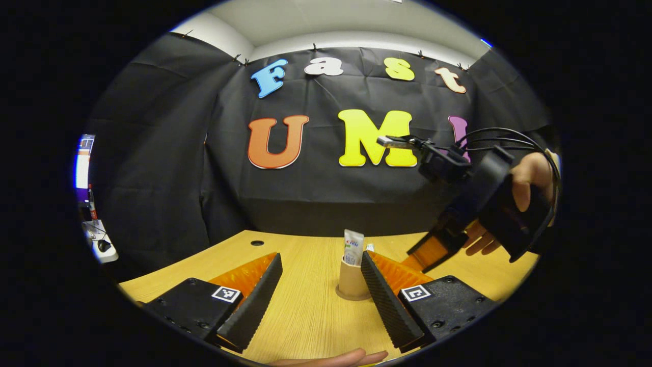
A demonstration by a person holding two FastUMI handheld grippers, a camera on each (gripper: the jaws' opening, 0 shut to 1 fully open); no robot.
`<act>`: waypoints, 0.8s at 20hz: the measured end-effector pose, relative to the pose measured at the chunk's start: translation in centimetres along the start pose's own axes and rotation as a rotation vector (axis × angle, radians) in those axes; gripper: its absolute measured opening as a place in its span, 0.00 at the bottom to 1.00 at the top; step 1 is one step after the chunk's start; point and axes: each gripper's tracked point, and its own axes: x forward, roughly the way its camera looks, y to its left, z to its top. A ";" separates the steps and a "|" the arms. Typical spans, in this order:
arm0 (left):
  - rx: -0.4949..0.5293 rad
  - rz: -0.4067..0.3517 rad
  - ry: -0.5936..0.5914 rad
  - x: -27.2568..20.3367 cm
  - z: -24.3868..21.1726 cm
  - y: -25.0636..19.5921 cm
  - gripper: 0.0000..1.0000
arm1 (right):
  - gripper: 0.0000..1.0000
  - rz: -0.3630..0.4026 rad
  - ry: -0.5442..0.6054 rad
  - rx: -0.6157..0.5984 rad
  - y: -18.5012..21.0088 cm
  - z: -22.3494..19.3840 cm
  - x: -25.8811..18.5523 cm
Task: Put the toothbrush and toothpaste on the desktop into the cup, then pick up the cup and place it on the coaster on the desktop.
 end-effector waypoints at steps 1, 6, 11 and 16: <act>-0.012 -0.016 -0.007 0.1 0.9 -0.8 0.98 | 0.96 -0.002 -0.048 0.022 -0.8 0.1 -2.0; -0.069 -0.092 -0.027 0.2 6.5 -5.6 0.98 | 0.95 -0.073 -0.264 0.123 -7.3 1.6 -13.8; -0.082 -0.122 -0.090 -0.5 13.0 -11.1 0.97 | 0.95 -0.144 -0.456 0.214 -14.2 0.5 -23.8; -0.068 -0.159 -0.116 -1.3 14.9 -20.0 0.88 | 0.95 -0.213 -0.543 0.279 -23.0 -4.5 -27.0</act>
